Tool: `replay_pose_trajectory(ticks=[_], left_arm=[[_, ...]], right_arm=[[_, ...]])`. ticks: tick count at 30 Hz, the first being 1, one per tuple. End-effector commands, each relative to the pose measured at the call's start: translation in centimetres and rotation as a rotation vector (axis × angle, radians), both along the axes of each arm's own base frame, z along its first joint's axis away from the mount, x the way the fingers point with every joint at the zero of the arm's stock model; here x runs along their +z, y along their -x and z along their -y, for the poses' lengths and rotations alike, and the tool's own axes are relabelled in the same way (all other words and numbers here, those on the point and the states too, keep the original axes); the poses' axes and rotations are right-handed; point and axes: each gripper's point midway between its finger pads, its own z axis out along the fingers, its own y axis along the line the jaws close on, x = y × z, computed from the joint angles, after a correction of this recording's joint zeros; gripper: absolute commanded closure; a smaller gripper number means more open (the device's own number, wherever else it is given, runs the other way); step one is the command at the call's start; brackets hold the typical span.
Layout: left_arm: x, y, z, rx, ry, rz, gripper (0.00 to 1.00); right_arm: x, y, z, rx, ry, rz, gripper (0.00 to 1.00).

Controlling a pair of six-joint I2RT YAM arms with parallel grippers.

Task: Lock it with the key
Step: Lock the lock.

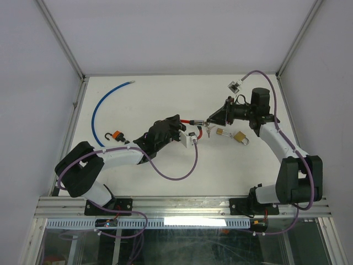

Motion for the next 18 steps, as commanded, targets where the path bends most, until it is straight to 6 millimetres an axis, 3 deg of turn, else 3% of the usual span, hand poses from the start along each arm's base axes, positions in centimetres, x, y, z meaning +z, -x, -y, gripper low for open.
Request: replay_pose_trajectory(ticks=[1,18], left_arm=[[-1.4,0.04,-0.48,0.023,-0.04,-0.051,1.0],[-1.35,0.0,-0.6,0.027,-0.039,-0.052,1.0]], right_arm=[[0.11,-0.36,-0.12,-0.016,0.008,0.02,0.55],[-0.72,0.21,-0.45,-0.008,0.076,0.072,0.65]])
